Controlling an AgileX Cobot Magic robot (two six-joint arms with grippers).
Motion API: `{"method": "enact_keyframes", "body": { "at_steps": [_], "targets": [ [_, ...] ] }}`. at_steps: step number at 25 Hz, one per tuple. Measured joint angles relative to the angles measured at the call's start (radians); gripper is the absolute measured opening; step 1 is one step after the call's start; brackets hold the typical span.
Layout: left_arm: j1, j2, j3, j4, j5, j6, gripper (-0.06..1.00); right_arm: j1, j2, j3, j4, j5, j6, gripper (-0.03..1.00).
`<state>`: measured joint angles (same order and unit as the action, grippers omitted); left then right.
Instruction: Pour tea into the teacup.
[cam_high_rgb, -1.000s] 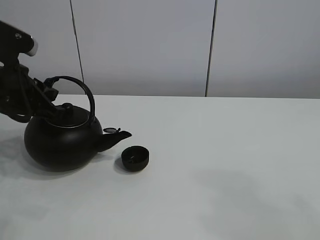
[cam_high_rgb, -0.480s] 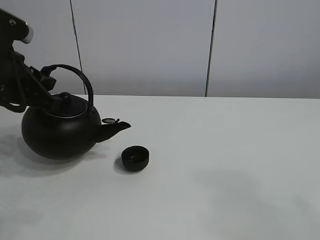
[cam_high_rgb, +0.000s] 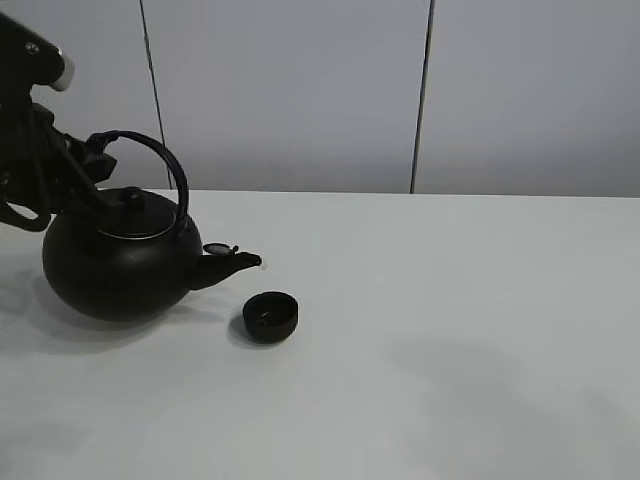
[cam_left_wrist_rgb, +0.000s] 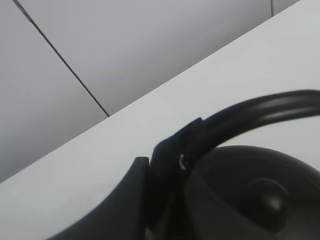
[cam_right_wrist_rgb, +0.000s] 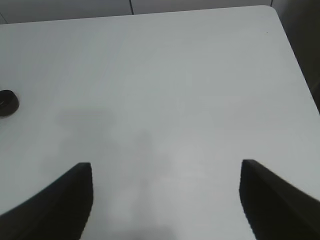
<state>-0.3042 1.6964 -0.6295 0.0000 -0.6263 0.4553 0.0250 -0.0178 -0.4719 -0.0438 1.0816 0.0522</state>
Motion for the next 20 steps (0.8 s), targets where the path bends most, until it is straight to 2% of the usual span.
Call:
{"method": "enact_keyframes", "body": {
  "at_steps": [8, 20],
  "targets": [
    [0.0, 0.0, 0.0, 0.0, 0.006, 0.055, 0.11, 0.0, 0.0, 0.0, 0.0, 0.0, 0.0, 0.56],
    [0.0, 0.0, 0.0, 0.0, 0.009, 0.064, 0.11, 0.0, 0.0, 0.0, 0.0, 0.0, 0.0, 0.56]
  ]
}}
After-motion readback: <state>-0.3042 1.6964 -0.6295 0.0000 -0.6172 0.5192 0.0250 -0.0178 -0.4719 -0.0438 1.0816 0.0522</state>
